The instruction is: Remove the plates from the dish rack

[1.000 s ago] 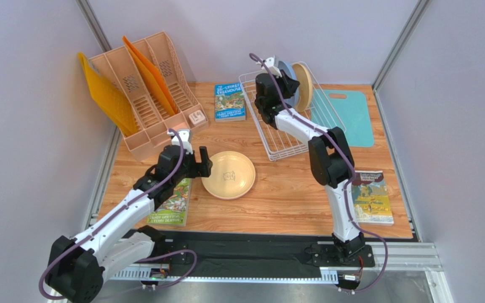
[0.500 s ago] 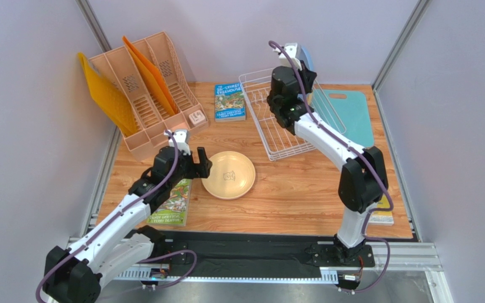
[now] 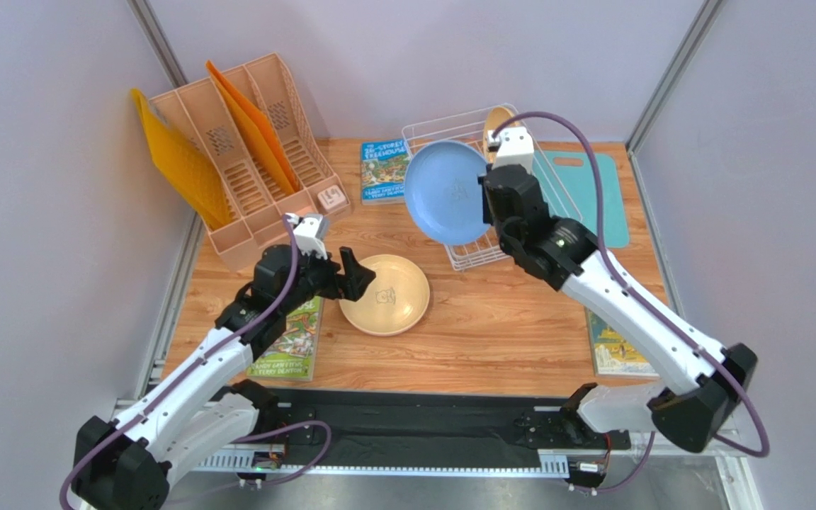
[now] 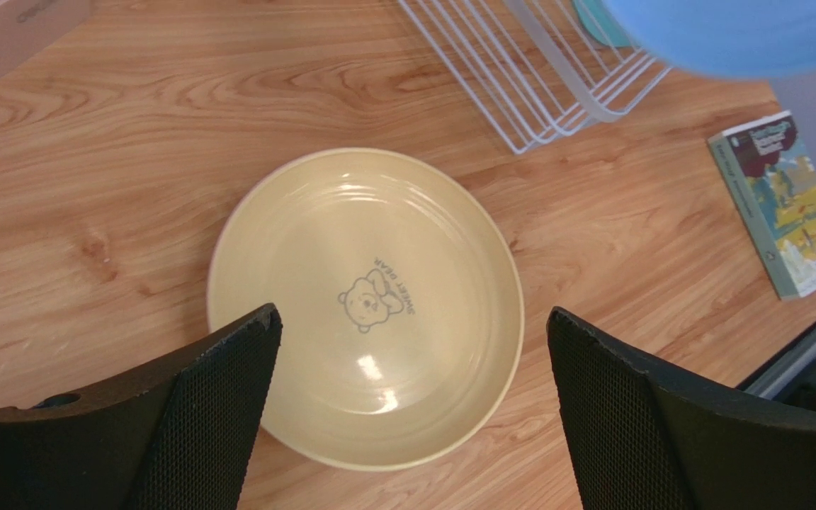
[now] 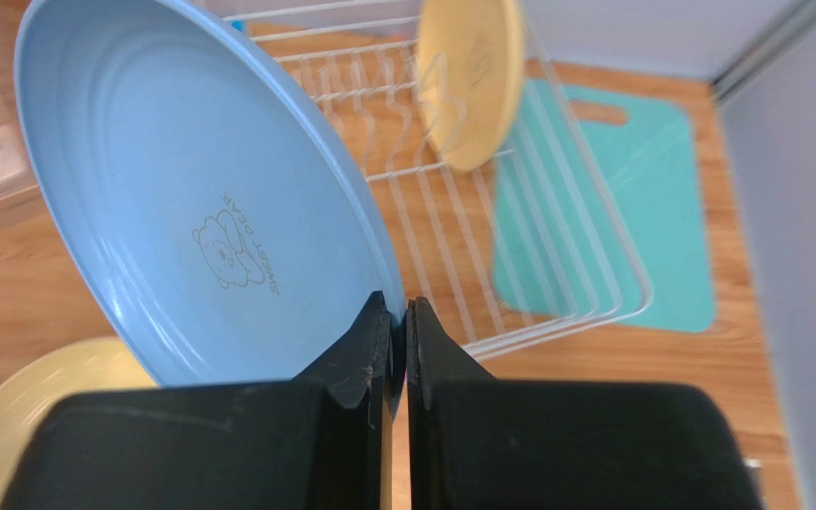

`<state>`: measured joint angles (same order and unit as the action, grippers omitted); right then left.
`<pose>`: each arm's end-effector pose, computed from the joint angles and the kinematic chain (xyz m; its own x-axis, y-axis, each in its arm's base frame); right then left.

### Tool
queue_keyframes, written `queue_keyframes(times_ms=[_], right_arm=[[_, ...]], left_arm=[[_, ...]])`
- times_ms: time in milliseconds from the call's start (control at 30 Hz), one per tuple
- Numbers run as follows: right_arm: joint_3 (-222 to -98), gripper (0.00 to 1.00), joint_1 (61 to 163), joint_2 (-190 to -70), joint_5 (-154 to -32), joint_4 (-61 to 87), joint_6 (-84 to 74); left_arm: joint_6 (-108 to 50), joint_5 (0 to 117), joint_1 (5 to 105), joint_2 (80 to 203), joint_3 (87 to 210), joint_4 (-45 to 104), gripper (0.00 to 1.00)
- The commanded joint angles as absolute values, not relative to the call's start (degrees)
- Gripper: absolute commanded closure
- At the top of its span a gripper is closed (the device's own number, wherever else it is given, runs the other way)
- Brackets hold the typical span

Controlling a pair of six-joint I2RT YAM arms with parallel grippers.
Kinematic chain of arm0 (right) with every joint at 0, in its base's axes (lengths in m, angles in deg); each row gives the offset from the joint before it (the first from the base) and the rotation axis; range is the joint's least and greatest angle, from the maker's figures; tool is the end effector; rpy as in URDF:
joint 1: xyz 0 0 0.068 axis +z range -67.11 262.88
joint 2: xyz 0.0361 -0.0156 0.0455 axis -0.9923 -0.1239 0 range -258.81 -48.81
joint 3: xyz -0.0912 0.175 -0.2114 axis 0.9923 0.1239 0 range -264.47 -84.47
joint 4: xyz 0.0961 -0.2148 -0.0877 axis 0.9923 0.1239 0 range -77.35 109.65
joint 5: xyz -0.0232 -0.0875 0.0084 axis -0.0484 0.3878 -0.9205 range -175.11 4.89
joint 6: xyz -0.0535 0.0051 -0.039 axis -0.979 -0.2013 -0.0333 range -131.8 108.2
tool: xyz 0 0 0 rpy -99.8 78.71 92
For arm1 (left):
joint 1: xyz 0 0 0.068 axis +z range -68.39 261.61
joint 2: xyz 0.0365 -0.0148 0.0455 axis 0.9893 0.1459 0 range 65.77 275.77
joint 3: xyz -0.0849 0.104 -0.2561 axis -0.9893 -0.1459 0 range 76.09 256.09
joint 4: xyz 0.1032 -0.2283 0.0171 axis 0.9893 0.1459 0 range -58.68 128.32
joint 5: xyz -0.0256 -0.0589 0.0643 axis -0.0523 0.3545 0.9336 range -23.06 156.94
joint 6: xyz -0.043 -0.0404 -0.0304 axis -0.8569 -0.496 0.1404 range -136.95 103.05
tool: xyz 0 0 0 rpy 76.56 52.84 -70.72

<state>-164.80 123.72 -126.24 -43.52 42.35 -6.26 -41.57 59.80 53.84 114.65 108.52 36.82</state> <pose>0.2428 0.1636 0.4083 -0.3434 -0.2014 -0.9173 -0.0076 0.9773 -0.2117 0.1683 -0.0961 0.2692 -0.5358 -0.1851 -0.8238 0.3752 0.8218 -0.4287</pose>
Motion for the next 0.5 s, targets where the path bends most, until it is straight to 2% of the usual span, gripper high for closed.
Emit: queue_keyframes(times_ms=[0, 167, 467], right_arm=[[-158.49, 1.0, 124.37, -118.0, -59.78, 46.67, 7.61], [-151.19, 0.99, 125.34, -113.76, -68.83, 43.42, 14.03], [-146.96, 0.99, 126.57, -113.14, -74.55, 39.21, 18.16]], left_arm=[[-43.49, 54.72, 53.58, 116.12, 108.79, 29.66, 0.01], [-44.63, 54.19, 53.66, 116.66, 106.68, 25.71, 0.02], [-46.21, 53.84, 53.66, 113.76, 104.13, 22.44, 0.05]])
